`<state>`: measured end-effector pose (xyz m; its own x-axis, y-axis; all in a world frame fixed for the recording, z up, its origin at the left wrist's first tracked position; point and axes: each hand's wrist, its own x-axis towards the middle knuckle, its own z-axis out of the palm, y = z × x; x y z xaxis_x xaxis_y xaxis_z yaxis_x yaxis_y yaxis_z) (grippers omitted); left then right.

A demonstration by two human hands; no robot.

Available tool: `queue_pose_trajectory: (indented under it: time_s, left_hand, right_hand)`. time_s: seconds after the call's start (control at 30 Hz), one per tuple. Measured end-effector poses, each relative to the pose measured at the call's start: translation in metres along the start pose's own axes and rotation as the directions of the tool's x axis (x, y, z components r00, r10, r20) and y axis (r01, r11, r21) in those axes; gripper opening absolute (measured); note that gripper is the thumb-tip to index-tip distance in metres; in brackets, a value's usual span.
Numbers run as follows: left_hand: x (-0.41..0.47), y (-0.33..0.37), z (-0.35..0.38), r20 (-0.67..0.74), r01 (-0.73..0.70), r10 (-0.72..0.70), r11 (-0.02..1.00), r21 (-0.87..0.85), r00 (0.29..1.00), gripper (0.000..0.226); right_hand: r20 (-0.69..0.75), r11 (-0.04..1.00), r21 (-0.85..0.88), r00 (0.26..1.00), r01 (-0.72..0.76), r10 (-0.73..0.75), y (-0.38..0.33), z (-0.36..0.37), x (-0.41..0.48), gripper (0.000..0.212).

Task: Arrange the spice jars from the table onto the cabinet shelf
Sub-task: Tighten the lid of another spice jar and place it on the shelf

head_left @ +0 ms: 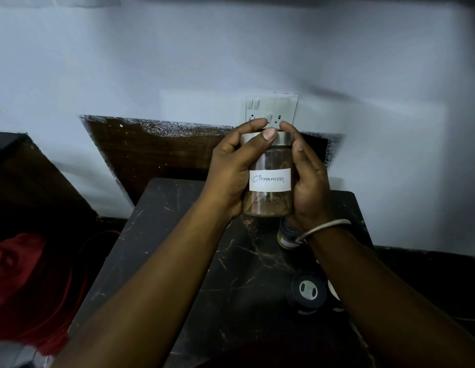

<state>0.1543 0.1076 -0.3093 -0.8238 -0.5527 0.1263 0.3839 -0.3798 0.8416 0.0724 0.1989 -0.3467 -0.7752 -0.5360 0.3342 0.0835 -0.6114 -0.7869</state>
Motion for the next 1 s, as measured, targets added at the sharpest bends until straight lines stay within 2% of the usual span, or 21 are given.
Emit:
queue_pose_trajectory:
  time_s: [0.7, 1.0]
  left_hand:
    - [0.003, 0.006, -0.002, -0.007, 0.022, -0.022, 1.0, -0.014, 1.0, 0.031]
    - [0.003, 0.014, 0.0, -0.007, 0.026, -0.026, 0.999, -0.026, 1.0, 0.041]
  right_hand:
    - [0.014, 0.999, -0.044, 1.0, 0.024, -0.024, -0.003, 0.007, 0.003, 0.034]
    - [-0.001, 1.0, 0.003, 1.0, 0.021, -0.021, -0.005, 0.013, 0.005, 0.035]
